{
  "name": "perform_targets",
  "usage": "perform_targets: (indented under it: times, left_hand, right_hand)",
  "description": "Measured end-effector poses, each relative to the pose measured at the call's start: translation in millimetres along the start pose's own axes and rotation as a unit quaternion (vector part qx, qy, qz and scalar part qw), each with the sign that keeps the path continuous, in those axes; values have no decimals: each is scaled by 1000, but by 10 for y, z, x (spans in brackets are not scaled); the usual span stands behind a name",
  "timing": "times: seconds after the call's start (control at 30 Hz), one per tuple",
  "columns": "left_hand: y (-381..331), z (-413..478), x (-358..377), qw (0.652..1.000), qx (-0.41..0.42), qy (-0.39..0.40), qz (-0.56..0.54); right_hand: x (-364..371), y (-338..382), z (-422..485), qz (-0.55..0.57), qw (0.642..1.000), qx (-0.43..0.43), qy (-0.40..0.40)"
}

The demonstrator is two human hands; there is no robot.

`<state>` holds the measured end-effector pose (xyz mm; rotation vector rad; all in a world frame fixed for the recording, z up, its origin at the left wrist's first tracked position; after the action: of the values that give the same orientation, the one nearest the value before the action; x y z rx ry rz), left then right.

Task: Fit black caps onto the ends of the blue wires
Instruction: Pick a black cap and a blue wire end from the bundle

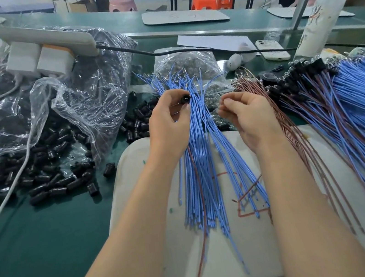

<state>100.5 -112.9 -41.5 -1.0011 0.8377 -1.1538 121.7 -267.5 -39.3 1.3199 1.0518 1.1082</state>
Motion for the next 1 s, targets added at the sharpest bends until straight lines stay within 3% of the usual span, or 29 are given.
perform_targets:
  times: [0.1,0.23,0.43,0.73,0.87,1.0]
  left_hand:
    - [5,6,-6,1000,-5,-2,3]
    - [9,3,-10,1000,-19,-17,-7]
    - [8,2,-18,999,-14,-33,3]
    - [2,-6,-7,1000,-16,-22,6]
    - [5,-9,-7,1000,-14,-20,5]
    - [7,-6,0,1000,-4,-11,6]
  right_hand:
    - [-48,-23,5,-155,986,-37,-48]
    - [-60,14,-40,-334,931,-111,-96]
    - [66,-60,-59,-497,864,-80,15]
    - [203,-77,-78,-594,804,-35,16]
    - [190,-60,-92,-588,808,-29,19]
    - [197,93,-191,-382,914,-130,-43]
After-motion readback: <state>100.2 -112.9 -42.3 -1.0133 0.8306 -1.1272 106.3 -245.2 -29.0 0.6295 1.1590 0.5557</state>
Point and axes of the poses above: each hand's wrist, its own z-axis towards the middle knuckle, its own x-axis out of the palm, y = z × x, the point moved 3 cm from there along z, towards the middle knuckle, and after that the axes turned 5 degrees about -z, right-handed, at the moved point
